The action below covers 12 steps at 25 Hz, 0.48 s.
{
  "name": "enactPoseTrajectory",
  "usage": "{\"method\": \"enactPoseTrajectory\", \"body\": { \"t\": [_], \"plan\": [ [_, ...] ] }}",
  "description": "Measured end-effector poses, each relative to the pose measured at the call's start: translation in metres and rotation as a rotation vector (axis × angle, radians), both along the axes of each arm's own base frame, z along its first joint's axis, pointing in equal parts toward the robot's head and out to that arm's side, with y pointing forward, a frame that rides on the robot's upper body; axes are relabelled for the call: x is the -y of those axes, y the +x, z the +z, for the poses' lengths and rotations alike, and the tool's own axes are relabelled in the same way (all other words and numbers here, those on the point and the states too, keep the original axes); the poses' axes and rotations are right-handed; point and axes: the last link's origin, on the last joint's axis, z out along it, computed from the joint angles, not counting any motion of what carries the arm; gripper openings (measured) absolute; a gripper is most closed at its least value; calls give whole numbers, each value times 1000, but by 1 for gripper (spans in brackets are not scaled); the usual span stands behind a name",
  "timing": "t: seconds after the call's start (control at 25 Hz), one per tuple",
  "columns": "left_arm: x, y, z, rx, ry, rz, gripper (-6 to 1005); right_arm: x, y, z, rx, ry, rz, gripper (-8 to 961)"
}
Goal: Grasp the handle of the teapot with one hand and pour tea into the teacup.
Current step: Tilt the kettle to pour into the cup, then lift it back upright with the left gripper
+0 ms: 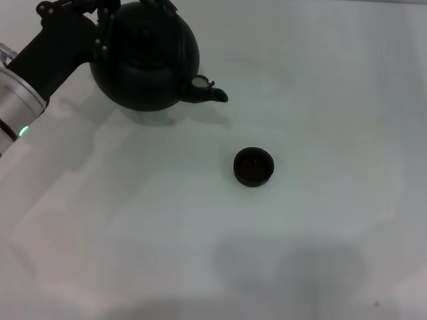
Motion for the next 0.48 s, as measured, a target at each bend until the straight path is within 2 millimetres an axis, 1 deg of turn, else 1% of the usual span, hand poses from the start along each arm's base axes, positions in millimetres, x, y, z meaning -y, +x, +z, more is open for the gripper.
{"method": "enactPoseTrajectory", "body": {
  "t": [0.2, 0.48],
  "plan": [
    [5, 2, 1, -35, 1, -55, 111, 2, 2, 0, -5, 4, -8, 831],
    [6, 4, 0, -102, -15, -113, 110, 1, 1, -2, -5, -1, -4, 832]
  ]
}}
